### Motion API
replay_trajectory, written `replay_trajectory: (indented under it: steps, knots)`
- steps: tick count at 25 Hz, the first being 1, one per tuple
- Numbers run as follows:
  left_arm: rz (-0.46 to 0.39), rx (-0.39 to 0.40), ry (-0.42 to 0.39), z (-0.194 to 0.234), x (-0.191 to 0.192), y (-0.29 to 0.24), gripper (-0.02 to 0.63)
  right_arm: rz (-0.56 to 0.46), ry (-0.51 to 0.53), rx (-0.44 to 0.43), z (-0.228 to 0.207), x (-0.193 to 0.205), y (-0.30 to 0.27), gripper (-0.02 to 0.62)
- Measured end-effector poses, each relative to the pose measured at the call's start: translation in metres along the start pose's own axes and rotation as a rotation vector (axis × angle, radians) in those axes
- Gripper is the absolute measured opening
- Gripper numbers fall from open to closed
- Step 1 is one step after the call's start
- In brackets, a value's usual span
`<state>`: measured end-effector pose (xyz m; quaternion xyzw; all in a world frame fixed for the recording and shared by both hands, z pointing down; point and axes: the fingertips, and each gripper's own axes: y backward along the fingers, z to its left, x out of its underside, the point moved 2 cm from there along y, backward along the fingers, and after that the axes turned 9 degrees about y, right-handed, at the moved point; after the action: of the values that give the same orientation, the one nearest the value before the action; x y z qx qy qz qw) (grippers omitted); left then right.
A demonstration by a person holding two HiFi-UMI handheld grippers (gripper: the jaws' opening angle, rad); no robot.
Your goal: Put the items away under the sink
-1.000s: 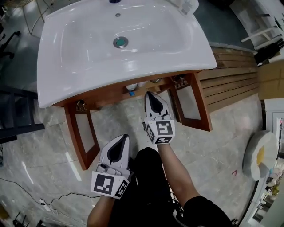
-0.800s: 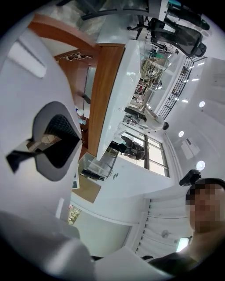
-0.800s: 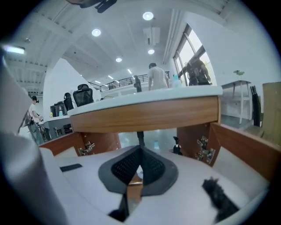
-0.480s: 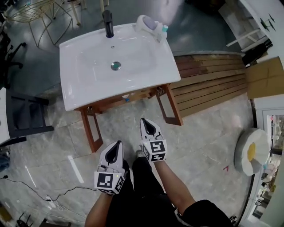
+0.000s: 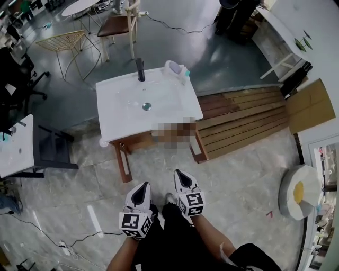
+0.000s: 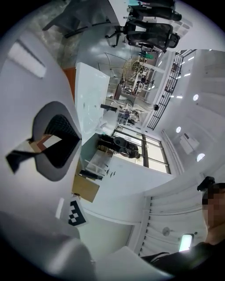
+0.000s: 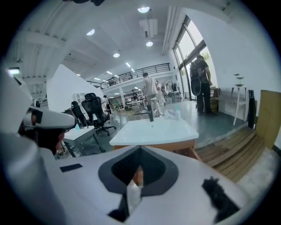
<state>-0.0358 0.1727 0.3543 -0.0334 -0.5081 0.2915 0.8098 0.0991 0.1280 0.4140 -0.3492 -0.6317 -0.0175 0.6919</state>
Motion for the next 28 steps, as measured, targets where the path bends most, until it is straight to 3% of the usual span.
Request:
replay_trajectory:
  steps: [8, 14, 28]
  knots:
    - [-0.06, 0.047, -0.028, -0.03, -0.037, 0.051, 0.005, -0.115, 0.079, -0.027, 0.035, -0.066, 0.076, 0.015]
    - [-0.094, 0.066, -0.055, -0.042, -0.038, 0.066, 0.005, -0.142, 0.103, -0.027, 0.043, -0.071, 0.095, 0.015]
    - [-0.061, 0.112, -0.107, -0.049, -0.031, 0.06, 0.005, -0.188, 0.117, -0.013, 0.045, -0.076, 0.104, 0.014]
